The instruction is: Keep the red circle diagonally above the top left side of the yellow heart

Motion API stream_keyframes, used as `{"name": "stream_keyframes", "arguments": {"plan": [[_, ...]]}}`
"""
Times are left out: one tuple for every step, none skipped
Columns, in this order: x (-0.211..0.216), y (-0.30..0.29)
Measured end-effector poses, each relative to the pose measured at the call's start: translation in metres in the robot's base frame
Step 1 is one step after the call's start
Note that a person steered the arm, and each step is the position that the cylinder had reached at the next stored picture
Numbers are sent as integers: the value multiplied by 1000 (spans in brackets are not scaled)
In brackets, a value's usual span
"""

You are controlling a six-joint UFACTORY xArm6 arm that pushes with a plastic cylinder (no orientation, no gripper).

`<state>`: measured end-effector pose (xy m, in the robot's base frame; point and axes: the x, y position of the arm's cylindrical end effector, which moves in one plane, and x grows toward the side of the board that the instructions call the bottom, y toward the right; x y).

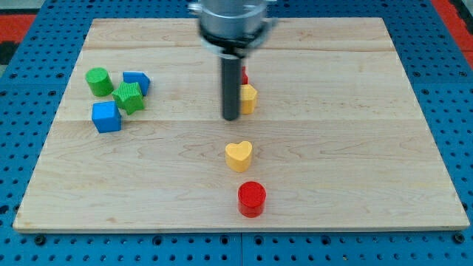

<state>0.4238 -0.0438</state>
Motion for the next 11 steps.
{"name": "stream_keyframes", "arguments": {"plan": [[-13, -3], [50, 32], [120, 91], [93, 124], [69, 213], [152, 266], [195, 245], [195, 245], [195, 218], [195, 156], [192, 88]]}}
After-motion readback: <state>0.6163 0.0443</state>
